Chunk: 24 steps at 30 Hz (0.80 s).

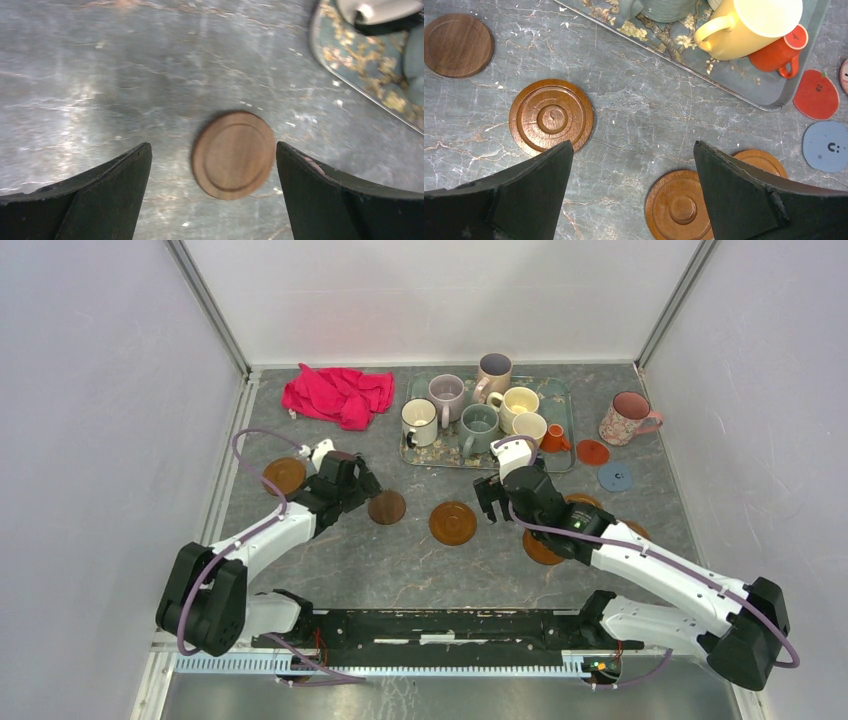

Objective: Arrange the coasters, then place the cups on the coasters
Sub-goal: Move the coaster to the center of the board.

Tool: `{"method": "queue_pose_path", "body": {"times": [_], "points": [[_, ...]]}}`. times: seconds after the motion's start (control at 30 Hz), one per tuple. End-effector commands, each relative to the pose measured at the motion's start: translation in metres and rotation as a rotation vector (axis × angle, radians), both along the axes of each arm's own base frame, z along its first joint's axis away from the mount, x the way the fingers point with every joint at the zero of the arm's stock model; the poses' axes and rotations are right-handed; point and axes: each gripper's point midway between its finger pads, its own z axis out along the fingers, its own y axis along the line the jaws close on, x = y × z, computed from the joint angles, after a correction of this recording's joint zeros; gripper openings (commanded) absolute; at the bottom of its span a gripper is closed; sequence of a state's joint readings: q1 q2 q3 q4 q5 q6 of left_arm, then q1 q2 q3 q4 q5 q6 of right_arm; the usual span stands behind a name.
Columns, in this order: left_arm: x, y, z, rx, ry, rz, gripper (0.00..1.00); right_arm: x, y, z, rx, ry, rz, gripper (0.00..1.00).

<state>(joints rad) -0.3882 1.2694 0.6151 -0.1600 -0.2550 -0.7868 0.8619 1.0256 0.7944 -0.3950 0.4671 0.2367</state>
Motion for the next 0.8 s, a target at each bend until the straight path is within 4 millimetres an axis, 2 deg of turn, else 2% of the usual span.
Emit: {"method": "queue_pose_path", "body": {"times": [0.0,0.2,0.37,0.5,0.57,0.77], "points": [[0.013,-0.037,0.029,-0.02,-0.071,-0.114,1.0,0.004,0.005,0.002,0.011,-0.025,0.008,0.98],[0.008,-0.085,0.02,-0.012,-0.04,-0.214,1.0,0.005,0.006,0.002,0.006,-0.024,0.009,0.98],[0.005,-0.092,-0.001,-0.037,-0.002,-0.193,1.0,0.005,0.004,0.004,0.0,-0.03,0.006,0.98],[0.003,-0.086,-0.016,-0.016,0.026,-0.167,1.0,0.006,0.0,0.004,-0.016,-0.033,-0.002,0.98],[-0.001,-0.077,-0.024,0.011,0.047,-0.135,1.0,0.006,0.001,0.004,-0.018,-0.031,-0.001,0.98],[-0.015,-0.028,-0.036,0.136,0.112,0.017,1.0,0.006,0.004,0.006,-0.011,-0.029,0.005,0.98]]}}
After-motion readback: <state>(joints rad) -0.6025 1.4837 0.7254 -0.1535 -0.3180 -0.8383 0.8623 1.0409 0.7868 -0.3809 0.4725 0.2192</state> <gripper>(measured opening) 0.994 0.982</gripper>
